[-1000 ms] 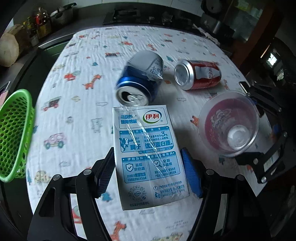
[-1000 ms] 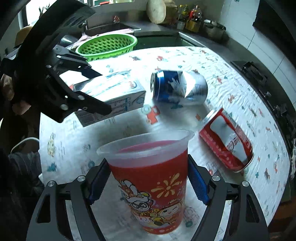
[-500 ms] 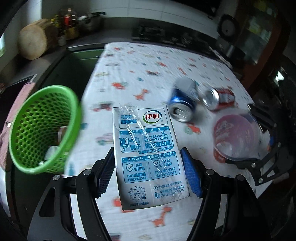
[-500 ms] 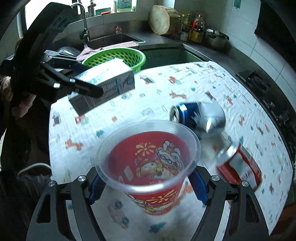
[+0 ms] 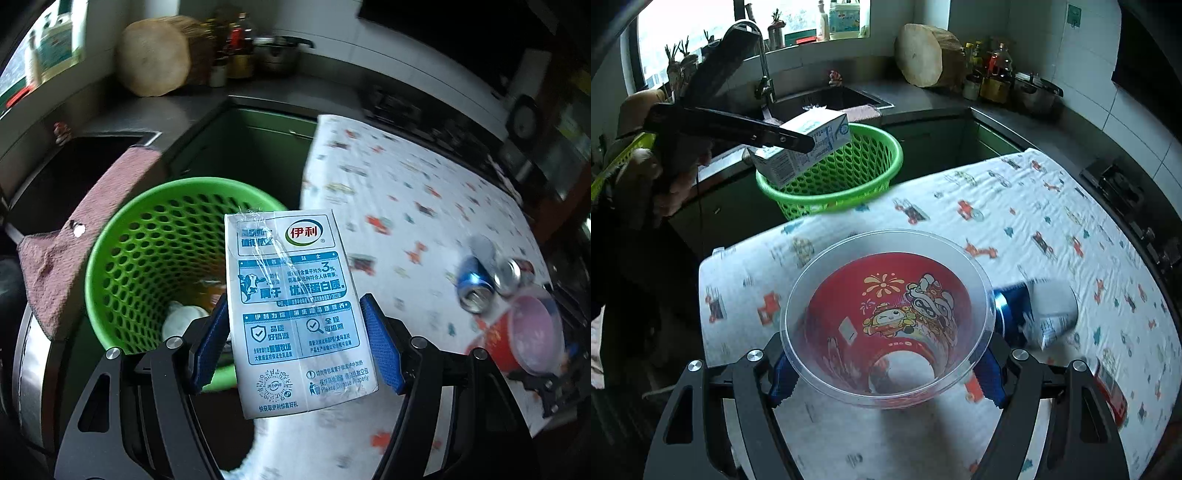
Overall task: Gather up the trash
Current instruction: 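Carry the milk carton over the green basket and open the left tool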
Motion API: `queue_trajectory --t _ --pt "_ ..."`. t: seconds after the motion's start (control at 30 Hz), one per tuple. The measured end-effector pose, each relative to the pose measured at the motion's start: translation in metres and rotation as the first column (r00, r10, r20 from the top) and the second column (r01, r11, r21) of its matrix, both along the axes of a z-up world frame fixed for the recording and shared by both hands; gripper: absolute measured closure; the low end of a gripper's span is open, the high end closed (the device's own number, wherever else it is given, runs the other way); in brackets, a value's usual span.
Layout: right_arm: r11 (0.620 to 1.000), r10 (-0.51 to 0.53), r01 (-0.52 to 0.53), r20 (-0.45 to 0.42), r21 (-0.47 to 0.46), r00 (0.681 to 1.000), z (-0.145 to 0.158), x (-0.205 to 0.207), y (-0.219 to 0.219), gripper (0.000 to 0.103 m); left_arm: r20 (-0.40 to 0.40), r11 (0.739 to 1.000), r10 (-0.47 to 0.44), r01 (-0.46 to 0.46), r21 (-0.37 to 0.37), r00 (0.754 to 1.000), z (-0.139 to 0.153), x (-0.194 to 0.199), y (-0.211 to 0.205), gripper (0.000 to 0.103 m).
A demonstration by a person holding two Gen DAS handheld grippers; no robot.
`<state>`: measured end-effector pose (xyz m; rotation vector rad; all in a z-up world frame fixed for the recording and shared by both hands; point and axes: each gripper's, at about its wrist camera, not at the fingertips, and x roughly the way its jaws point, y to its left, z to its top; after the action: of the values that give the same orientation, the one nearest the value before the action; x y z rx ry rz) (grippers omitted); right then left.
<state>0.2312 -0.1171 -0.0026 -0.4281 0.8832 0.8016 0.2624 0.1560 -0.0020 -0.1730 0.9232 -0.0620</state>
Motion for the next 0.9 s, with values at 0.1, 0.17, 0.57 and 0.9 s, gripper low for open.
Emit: queue_trajectory --t 0.1,0.17,0.57,0.9 --pt "1.000 -0.005 0.005 -0.007 0.022 1.000 0.003 0.008 0.011 0.029 -0.014 0.999 0.041 -0.041 0.003 0.999 -0.008 0.011 0.020 0.034" --pt "1.000 -0.002 0.002 -0.004 0.026 1.000 0.005 0.011 0.017 0.029 -0.027 0.997 0.072 -0.072 0.010 0.997 -0.016 0.019 0.033 0.034" --pt "0.998 0.027 -0.026 -0.016 0.060 1.000 0.009 0.031 0.060 0.029 -0.096 0.982 0.188 -0.188 0.007 0.977 -0.056 0.046 0.080 0.032" --pt "0.995 0.055 -0.053 -0.024 0.086 0.998 0.011 0.039 0.088 0.029 -0.097 0.976 0.211 -0.215 -0.024 0.973 -0.065 0.035 0.096 0.026"
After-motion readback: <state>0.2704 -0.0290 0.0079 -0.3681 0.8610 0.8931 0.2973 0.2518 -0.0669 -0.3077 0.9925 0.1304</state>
